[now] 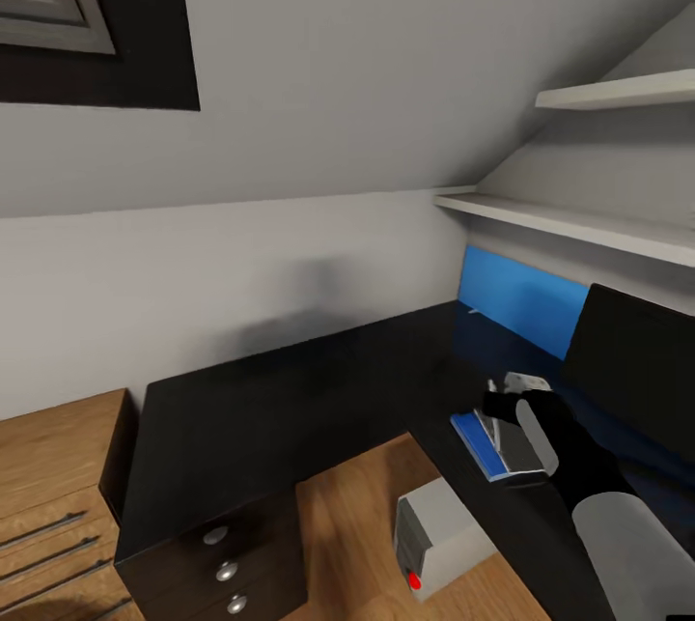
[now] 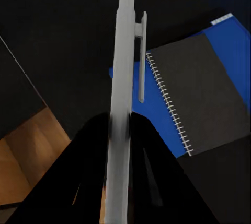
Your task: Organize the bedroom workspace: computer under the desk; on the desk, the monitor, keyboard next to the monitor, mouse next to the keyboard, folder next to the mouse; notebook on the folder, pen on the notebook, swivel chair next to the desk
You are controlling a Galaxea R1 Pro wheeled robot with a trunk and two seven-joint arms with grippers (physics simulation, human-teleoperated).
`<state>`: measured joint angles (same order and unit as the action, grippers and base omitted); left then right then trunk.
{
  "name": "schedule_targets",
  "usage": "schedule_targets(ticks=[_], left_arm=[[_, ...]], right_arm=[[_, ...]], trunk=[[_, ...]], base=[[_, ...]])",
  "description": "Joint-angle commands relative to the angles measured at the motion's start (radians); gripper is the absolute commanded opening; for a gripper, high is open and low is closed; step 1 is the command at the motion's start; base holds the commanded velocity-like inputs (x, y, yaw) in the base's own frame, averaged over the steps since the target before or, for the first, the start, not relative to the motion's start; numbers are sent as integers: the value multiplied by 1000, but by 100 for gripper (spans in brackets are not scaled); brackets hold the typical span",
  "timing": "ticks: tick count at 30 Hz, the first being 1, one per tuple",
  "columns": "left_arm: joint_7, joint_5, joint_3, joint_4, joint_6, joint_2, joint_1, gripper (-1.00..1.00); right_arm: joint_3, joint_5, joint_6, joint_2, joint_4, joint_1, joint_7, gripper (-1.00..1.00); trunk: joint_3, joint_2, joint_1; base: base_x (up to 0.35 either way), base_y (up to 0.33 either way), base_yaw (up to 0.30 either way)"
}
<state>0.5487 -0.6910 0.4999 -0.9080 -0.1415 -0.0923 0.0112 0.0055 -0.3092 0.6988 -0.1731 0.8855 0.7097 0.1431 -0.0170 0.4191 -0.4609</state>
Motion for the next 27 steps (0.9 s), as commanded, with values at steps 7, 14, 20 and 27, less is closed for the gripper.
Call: schedule_targets(ticks=[7, 14, 20, 27], left_arm=[[9, 2, 12, -7, 5, 5, 1, 100], [9, 1, 11, -11, 10, 44, 1, 100], [10, 0, 42, -11, 19, 60, 1, 100], [10, -1, 65, -10, 52, 60, 1, 100]], right_arm=[[9, 28, -5, 6, -10, 1, 62, -100], [-3, 19, 22, 12, -12, 0, 57, -100], [-8, 18, 26, 10, -16, -1, 56, -100], [-9, 18, 27, 10, -17, -1, 56, -100]], trunk=[[-2, 2, -1], [-2, 2, -1], [-2, 2, -1], [-2, 2, -1]], base=[[0, 0, -25], [0, 0, 0], [0, 0, 0], [112, 0, 0]])
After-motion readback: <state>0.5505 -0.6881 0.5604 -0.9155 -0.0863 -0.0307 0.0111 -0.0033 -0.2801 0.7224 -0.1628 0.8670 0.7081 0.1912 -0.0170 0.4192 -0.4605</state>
